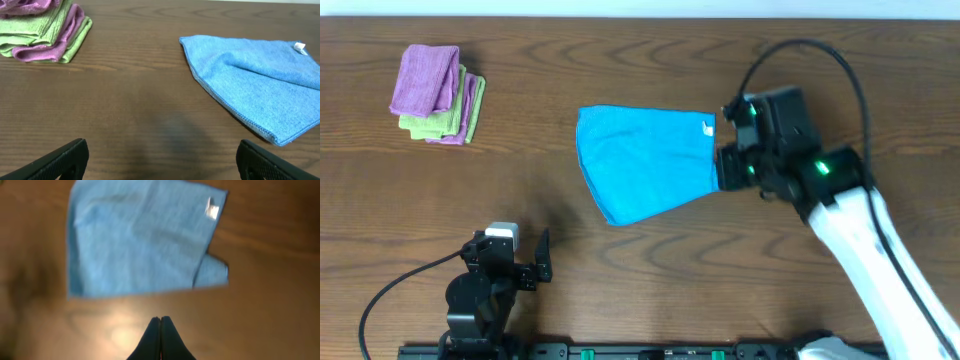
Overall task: Fold the cloth
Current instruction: 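Release the cloth and retract the right gripper toward rest, then reach the left gripper to the cloth's upper-left corner and grasp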
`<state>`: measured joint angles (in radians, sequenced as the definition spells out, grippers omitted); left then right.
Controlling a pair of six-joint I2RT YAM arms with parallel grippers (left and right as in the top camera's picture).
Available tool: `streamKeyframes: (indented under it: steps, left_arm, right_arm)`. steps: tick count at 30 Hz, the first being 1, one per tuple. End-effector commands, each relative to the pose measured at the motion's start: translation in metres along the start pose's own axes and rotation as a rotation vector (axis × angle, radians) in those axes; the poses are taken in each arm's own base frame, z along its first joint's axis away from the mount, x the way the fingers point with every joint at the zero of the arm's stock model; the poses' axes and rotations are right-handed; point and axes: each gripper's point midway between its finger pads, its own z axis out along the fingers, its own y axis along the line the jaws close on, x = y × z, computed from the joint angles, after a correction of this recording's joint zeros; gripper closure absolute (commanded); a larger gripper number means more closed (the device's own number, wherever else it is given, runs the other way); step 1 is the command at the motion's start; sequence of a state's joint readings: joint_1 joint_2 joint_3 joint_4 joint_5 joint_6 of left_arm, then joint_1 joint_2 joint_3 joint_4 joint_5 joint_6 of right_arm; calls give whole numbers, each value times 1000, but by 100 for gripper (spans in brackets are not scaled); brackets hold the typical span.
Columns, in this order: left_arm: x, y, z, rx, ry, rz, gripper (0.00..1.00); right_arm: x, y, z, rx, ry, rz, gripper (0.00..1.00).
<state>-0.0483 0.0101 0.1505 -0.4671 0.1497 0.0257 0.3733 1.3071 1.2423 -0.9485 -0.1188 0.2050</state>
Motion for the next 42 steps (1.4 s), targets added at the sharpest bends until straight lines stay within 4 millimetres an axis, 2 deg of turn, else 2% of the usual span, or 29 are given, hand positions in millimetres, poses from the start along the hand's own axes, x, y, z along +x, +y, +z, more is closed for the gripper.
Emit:
streamKeyframes:
  steps: [1, 6, 10, 14, 19, 21, 22, 25, 31, 35, 37, 42]
  left_arm:
    - [7, 2, 3, -8, 14, -7, 5]
    - [7, 2, 3, -7, 14, -7, 5]
    - [6, 2, 3, -8, 10, -6, 5]
    - [6, 2, 3, -7, 11, -6, 5]
    - [5, 0, 3, 7, 7, -8, 5]
    - [6, -17, 2, 101, 14, -74, 5]
    - [6, -34, -1, 200, 31, -181, 5]
    - [9, -62, -9, 361, 98, -385, 5]
    - [-3, -64, -10, 378, 109, -663, 5]
    - [-44, -77, -20, 504, -39, -587, 5]
    - [-64, -77, -22, 524, -115, -564, 4]
    - [-64, -71, 0, 458, -42, -505, 4]
  right_arm:
    - [10, 8, -35, 9, -46, 36, 99]
    - [42, 20, -82, -39, -70, 44, 98]
    - [65, 26, -106, -75, -79, 45, 99]
    - [86, 33, -125, -134, -73, 31, 98]
    - [112, 35, -137, -177, -23, 26, 99]
    - [123, 32, -138, -168, 9, 29, 98]
    - [131, 29, -139, -158, 35, 32, 98]
    - [140, 27, -139, -150, 74, 36, 98]
    - [145, 25, -139, -143, 93, 38, 99]
    - [140, 27, -139, -151, 70, 35, 98]
    - [131, 30, -139, -165, 34, 27, 98]
    - [111, 36, -140, -188, -46, 20, 99]
